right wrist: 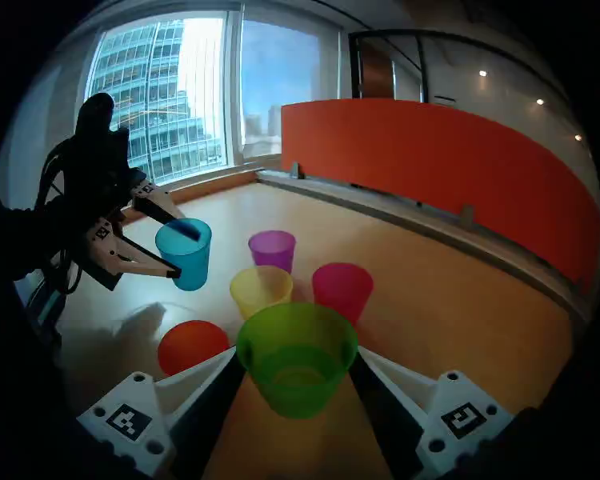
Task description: Pour water
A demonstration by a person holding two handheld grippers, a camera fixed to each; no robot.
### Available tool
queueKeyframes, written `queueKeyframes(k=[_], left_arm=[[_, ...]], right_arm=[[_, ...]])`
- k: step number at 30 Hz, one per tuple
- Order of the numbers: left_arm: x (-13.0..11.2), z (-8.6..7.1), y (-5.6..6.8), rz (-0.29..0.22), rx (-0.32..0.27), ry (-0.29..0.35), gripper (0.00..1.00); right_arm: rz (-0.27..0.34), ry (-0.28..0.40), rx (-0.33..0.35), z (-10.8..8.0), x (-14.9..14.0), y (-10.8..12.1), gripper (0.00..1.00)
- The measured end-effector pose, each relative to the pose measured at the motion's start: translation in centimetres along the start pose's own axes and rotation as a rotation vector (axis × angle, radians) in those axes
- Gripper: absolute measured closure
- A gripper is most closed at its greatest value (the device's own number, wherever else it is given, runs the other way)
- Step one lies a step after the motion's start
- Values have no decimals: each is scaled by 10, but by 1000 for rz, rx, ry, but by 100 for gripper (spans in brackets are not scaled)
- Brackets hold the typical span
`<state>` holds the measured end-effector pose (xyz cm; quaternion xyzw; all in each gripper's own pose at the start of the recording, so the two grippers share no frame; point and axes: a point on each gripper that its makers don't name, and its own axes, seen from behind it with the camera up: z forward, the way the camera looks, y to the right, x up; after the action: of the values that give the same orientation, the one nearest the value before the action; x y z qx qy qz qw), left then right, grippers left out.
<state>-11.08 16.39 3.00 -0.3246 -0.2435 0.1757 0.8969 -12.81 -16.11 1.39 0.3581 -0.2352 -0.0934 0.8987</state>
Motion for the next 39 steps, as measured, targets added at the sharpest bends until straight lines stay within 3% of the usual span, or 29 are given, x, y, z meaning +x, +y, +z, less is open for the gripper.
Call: queueKeyframes(k=[12, 39], left_arm=[[-23, 16, 7, 10, -42, -75, 15], [-44, 25, 12, -35, -56, -74, 15]], right_arm=[[-8, -67, -2, 6, -22, 3, 10], [1, -103, -8, 14, -48, 3, 10]])
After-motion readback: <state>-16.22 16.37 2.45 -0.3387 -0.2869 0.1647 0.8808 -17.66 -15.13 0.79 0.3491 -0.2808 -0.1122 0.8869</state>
